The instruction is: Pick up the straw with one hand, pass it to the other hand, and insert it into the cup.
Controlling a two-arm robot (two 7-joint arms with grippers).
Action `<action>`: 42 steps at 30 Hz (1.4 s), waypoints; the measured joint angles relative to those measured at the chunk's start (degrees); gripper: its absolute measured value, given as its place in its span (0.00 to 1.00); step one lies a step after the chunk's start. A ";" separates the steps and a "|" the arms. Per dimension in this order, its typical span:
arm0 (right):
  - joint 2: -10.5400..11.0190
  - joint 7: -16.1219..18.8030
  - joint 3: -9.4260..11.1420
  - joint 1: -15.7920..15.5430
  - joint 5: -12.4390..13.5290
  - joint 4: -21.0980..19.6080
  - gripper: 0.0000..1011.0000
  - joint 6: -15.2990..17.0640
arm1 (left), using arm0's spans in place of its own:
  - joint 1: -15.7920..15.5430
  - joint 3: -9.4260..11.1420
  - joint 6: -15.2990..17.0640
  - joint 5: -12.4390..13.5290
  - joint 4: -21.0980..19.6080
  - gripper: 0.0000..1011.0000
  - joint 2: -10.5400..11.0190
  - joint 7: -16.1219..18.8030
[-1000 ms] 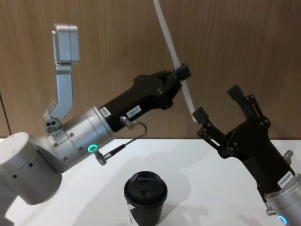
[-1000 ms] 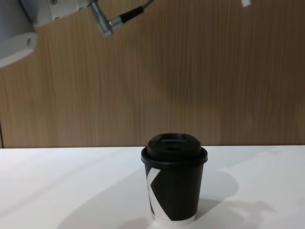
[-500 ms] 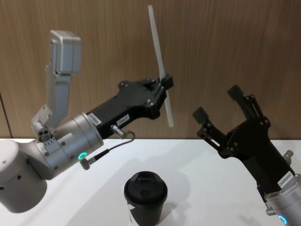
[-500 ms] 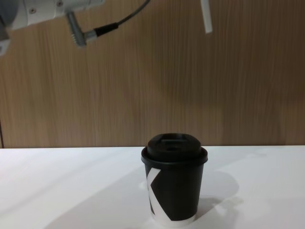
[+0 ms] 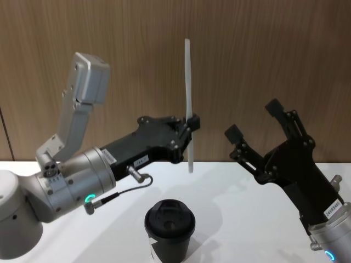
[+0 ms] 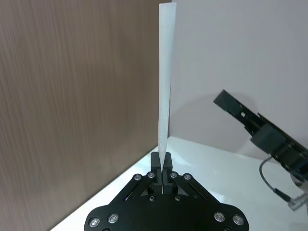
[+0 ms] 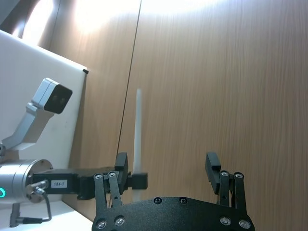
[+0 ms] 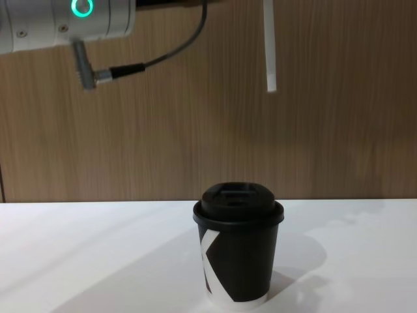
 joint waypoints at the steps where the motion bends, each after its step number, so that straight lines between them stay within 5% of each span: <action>1: 0.00 0.00 0.00 0.00 0.00 0.00 0.99 0.00 | 0.08 0.05 0.11 -0.01 -0.13 0.01 0.16 0.00; 21: 0.00 0.00 0.00 0.00 0.00 0.00 0.99 0.00 | 3.10 0.33 2.01 -0.20 -2.73 0.01 4.31 1.35; 42: 0.00 0.00 0.00 0.00 0.00 0.00 0.99 0.00 | 6.29 0.09 1.52 -0.79 -2.16 0.01 5.24 1.99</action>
